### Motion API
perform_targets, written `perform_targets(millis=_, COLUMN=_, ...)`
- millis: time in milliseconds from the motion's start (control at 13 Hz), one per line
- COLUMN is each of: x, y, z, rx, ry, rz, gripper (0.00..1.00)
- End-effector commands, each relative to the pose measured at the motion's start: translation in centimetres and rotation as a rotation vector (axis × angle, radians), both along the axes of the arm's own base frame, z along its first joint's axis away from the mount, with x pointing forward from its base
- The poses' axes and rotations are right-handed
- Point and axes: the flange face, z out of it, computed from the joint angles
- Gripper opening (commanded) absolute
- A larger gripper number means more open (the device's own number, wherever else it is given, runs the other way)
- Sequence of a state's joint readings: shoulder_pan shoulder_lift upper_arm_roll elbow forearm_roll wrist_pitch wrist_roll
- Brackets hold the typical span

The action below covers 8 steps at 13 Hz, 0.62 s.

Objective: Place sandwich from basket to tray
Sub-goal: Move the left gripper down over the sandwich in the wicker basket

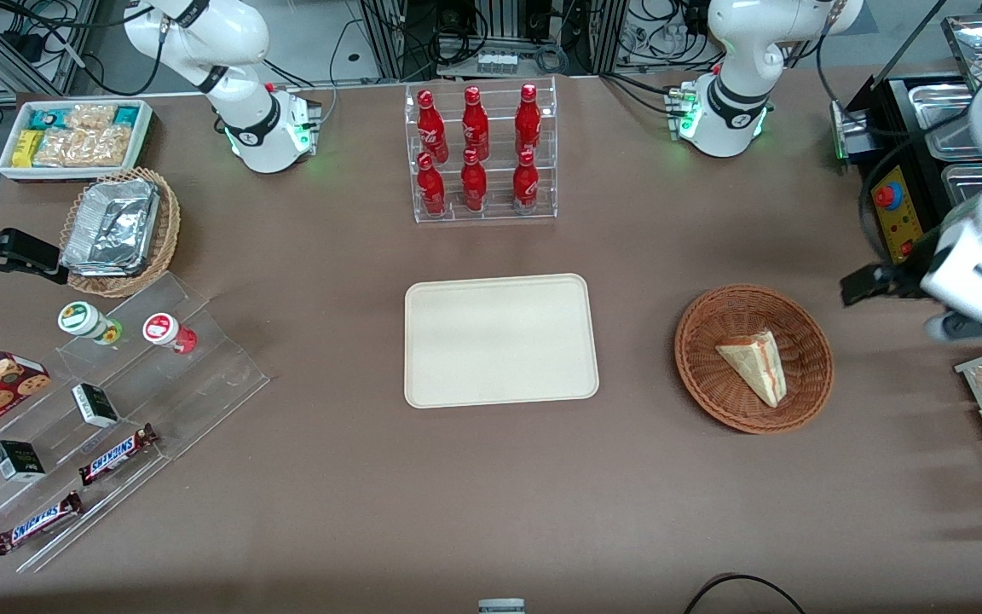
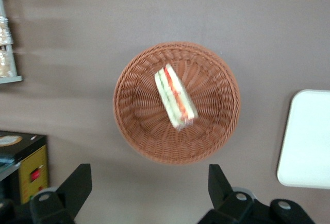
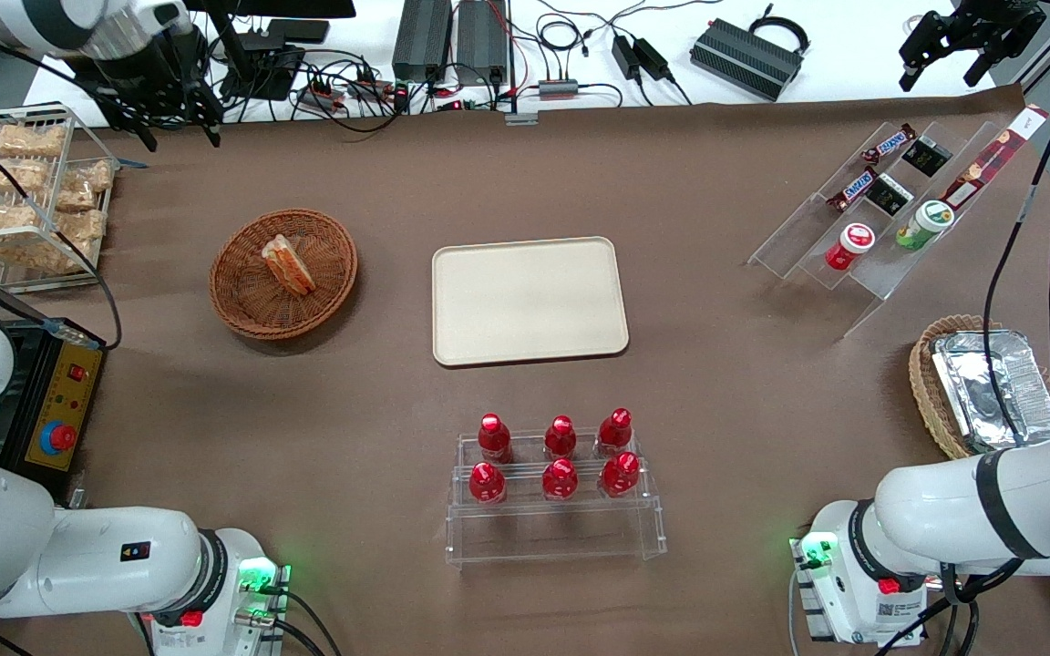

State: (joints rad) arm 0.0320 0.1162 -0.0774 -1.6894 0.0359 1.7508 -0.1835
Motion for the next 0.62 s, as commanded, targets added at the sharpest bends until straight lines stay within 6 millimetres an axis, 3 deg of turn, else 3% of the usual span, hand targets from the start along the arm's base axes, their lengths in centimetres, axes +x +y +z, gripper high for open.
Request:
perform_targets(millis=0, x=-2.2, y=-0.9, z=-4.4, rx=-0.004, ry=-0.047, rz=0.135, gripper=1.0)
perform_targets(millis=231, x=-3.3, y=-2.6, z=-10.1, rx=-0.011, ry=-0.091, rz=0.275, gripper=1.0)
perform_targets(millis=538, x=-5.3, y=-2.7, z=-17.0, rx=-0.013, ry=-0.088, rz=0.352, gripper=1.0)
